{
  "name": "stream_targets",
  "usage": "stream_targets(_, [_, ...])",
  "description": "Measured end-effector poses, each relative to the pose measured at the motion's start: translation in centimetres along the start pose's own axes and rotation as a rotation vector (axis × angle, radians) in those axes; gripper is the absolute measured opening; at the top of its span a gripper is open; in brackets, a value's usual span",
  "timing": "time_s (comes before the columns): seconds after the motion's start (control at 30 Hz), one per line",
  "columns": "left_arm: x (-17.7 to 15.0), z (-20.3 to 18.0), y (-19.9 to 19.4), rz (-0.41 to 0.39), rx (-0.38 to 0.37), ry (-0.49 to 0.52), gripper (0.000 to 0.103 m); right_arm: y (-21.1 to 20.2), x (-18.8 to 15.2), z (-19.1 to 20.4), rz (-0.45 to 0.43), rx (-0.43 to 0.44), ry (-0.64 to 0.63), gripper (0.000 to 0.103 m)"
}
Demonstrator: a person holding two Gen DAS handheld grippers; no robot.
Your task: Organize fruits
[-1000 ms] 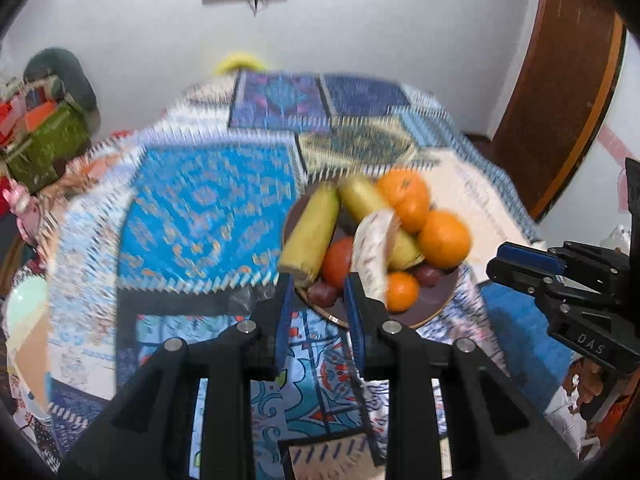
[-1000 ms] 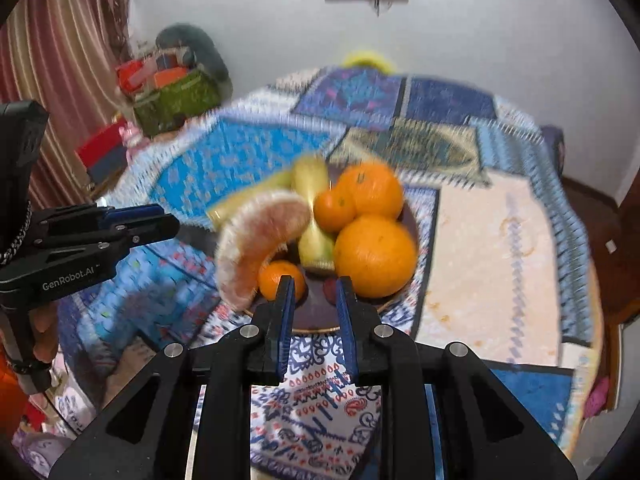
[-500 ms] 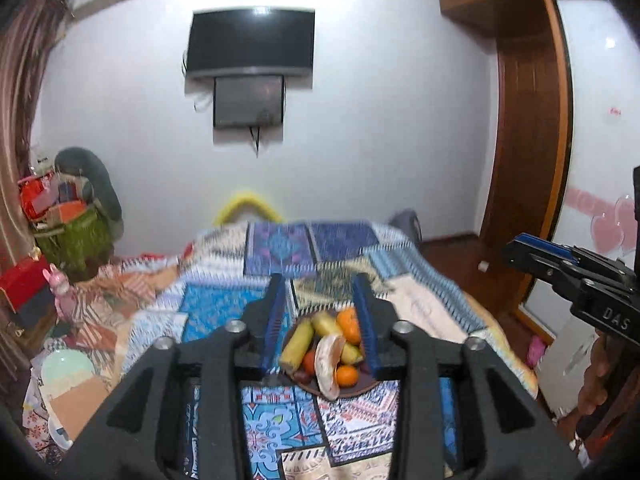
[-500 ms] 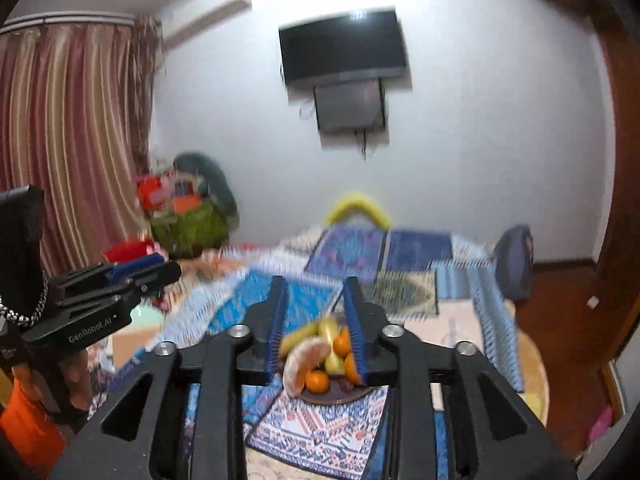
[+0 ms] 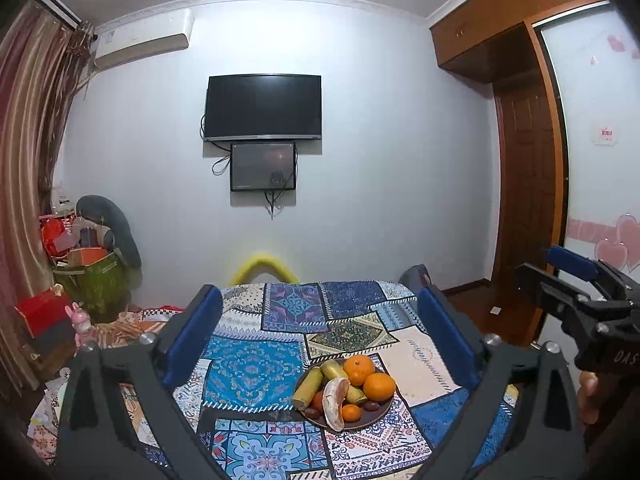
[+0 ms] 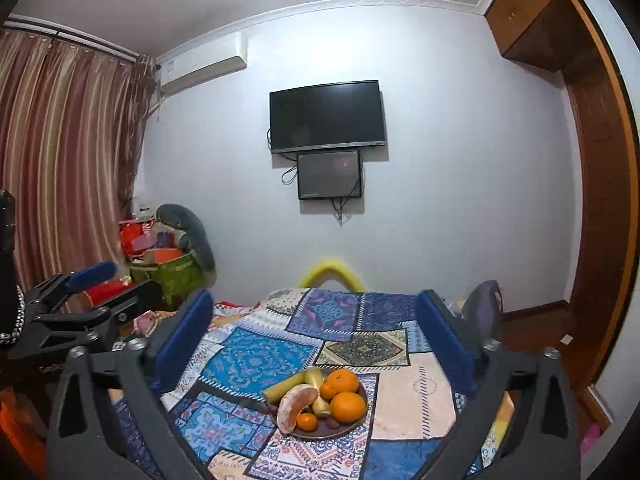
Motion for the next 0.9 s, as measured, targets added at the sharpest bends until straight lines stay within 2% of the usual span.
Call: stream_targets(0.9, [-0.5,-1.0,-0.3,-0.017,-0.002,0.014,0.103,-1.2,-0.6,-0.4,0.006,-0.021,-0.012,0.103])
Point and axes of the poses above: each gripper's, at about its wrist camera, not at the fingertips, and y roughly the way its jaws point, z to its left, x to its top, the point moved 1 cm from there along y, roughly the way its jaws point, and after that the axes turned 14 degrees about -x, right-handed, at the moved point
